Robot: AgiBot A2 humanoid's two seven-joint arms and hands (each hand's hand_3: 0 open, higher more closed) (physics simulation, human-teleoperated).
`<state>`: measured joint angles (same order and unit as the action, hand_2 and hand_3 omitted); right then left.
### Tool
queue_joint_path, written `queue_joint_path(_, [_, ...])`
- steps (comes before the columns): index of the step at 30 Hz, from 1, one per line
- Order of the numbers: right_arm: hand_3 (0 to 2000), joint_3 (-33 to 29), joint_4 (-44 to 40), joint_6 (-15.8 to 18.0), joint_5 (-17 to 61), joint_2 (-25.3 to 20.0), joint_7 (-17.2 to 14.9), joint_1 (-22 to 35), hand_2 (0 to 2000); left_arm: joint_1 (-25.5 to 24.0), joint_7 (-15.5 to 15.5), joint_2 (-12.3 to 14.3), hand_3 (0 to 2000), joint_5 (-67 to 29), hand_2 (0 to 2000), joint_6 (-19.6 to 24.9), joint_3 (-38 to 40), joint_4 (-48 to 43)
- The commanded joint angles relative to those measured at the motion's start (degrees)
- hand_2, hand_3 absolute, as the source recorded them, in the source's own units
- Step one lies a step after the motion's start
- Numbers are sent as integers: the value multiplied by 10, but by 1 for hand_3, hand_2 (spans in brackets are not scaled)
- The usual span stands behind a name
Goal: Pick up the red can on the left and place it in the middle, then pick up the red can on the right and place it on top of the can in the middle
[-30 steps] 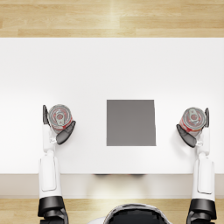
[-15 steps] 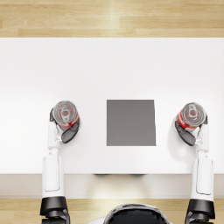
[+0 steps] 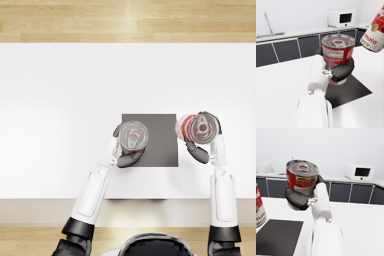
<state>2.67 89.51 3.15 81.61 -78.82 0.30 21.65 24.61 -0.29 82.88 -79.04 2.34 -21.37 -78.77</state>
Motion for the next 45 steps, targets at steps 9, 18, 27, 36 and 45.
queue_joint_path(9, [1520, 32, 32, 0, 0, -15, -1, 31, 2000, 84, -156, 68, 1520, 0, 2000, 1, -115, 215])
queue_joint_path(18, [1520, 53, 46, 1, 0, -27, -1, 41, 2000, 120, -196, 68, 1193, -1, 639, 2, -165, 313])
queue_joint_path(27, [1520, 67, 74, 10, 0, -38, 0, 47, 2000, -18, -134, -12, 0, 0, 0, -31, -76, 44])
queue_joint_path(36, [1520, 106, 36, 12, 0, -56, -177, 66, 2000, -147, -4, -61, 0, 0, 0, -24, 119, -174])
queue_joint_path(45, [1520, 115, -12, 10, 0, -66, -199, 71, 2000, -168, 3, -58, 0, 0, 0, -23, 150, -200])
